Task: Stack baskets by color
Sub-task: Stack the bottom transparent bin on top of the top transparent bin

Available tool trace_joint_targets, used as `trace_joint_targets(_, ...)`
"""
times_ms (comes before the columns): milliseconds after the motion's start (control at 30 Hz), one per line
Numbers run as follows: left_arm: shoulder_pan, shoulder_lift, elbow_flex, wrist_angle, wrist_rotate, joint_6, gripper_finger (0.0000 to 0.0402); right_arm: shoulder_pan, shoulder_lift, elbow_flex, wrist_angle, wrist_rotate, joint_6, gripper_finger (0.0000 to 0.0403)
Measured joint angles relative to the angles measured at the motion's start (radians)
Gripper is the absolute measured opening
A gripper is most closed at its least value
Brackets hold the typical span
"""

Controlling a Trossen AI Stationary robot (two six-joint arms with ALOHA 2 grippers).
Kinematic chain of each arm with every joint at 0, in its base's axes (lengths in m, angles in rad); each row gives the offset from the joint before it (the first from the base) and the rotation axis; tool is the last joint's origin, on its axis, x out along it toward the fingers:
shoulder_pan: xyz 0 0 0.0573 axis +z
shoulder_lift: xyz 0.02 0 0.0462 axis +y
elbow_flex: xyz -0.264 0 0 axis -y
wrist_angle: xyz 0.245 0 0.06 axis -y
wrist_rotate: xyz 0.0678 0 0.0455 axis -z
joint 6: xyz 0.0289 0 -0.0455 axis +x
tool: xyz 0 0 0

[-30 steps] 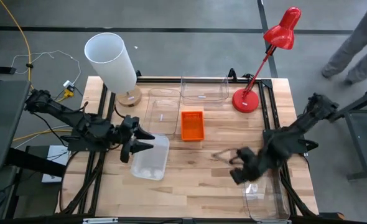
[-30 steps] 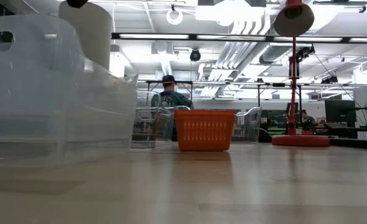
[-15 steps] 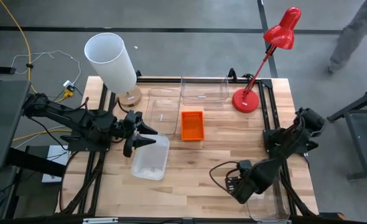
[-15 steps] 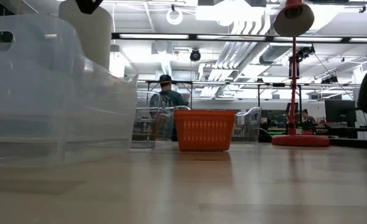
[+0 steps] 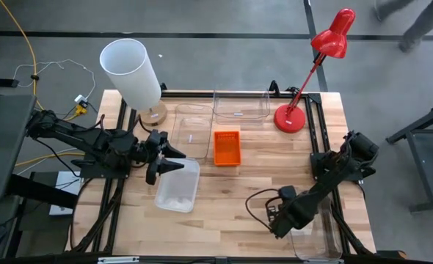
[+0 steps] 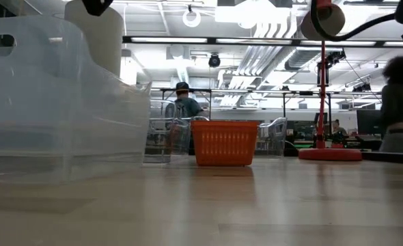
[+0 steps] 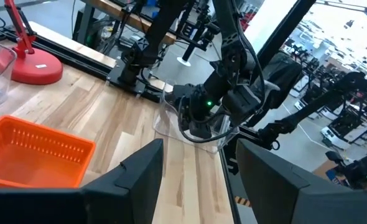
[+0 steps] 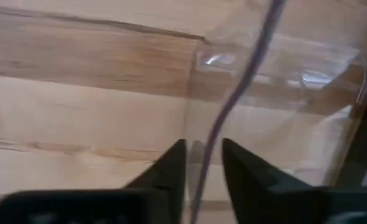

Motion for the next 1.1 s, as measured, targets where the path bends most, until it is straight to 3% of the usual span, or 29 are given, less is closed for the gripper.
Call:
trace_joint_targets(67,0.0,0.0,0.0,0.0,-0.001,0.0,0.019,-0.001,0.0,0.0,0.005,0.005,-0.029,0.0029)
trace_joint_targets(133,0.0,0.0,0.0,0.0,-0.002,0.0,0.019,-0.001,0.0,0.0,0.008,0.026,-0.044,0.0009)
trace_joint_targets(300,0.0,0.0,0.0,0.0,-0.002,-0.004,0.019,-0.008,-0.033,0.008,0.022,0.089,-0.081,0.0004)
trace_joint_targets(500,0.0,0.001,0.0,0.002,-0.021,-0.019,0.019,-0.051,-0.163,0.097,0.0,0.338,-0.234,0.0001)
trace_joint_targets(667,0.0,0.001,0.0,0.008,-0.031,-0.019,0.019,-0.133,-0.252,0.27,0.031,0.471,-0.63,0.0)
trace_joint_targets(900,0.0,0.001,0.0,0.022,-0.029,-0.017,0.019,-0.326,-0.218,0.577,0.02,0.502,-1.243,0.0)
trace_joint_targets(1100,-0.001,-0.04,0.002,0.205,0.054,-0.019,0.019,-0.507,-0.151,0.731,0.01,0.511,-1.69,0.0)
